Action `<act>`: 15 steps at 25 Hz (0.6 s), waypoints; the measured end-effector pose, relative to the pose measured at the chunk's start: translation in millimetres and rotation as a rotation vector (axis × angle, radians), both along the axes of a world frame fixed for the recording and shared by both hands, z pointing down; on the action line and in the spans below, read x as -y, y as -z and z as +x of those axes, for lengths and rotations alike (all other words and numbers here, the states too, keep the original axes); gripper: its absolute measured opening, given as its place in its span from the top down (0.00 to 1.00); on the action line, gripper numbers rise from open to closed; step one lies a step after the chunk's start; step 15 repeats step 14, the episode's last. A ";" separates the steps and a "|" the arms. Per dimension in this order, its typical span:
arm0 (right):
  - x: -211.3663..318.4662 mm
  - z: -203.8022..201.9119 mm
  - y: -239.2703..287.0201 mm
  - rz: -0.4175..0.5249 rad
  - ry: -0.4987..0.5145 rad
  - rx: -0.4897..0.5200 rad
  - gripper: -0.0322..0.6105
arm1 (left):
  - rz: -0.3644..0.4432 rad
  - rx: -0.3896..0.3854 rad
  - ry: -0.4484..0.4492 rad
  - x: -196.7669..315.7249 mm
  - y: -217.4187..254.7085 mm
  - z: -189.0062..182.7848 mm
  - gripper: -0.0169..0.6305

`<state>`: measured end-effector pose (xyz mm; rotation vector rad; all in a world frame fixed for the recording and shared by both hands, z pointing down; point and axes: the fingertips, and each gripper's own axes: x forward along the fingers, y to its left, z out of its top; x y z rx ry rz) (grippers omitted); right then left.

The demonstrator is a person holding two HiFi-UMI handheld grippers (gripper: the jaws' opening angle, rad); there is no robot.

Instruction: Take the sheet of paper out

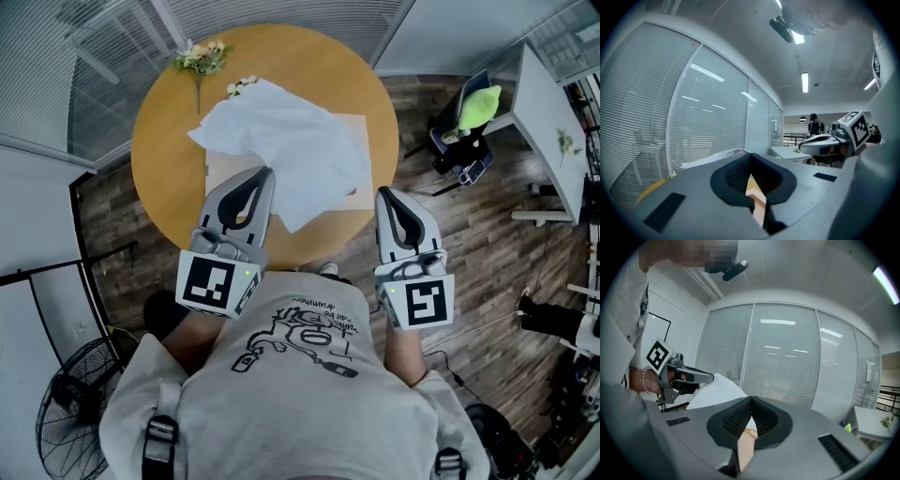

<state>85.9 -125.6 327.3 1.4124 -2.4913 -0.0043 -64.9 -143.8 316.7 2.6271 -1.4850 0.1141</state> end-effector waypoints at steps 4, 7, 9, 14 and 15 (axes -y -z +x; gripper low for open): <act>-1.1 -1.8 2.4 0.020 0.011 0.012 0.94 | 0.001 0.005 0.001 -0.8 -0.1 -0.8 0.94; -0.1 -1.8 3.6 0.015 0.000 0.012 0.94 | -0.002 0.003 0.003 -0.5 -0.2 -2.4 0.94; -1.1 -3.1 4.4 0.016 0.002 0.011 0.94 | -0.003 0.000 0.003 -1.3 0.5 -4.2 0.94; -6.3 -7.3 6.0 0.024 0.015 0.010 0.94 | -0.002 -0.002 0.006 -6.2 3.0 -8.9 0.94; -6.3 -7.3 6.0 0.024 0.015 0.010 0.94 | -0.002 -0.002 0.006 -6.2 3.0 -8.9 0.94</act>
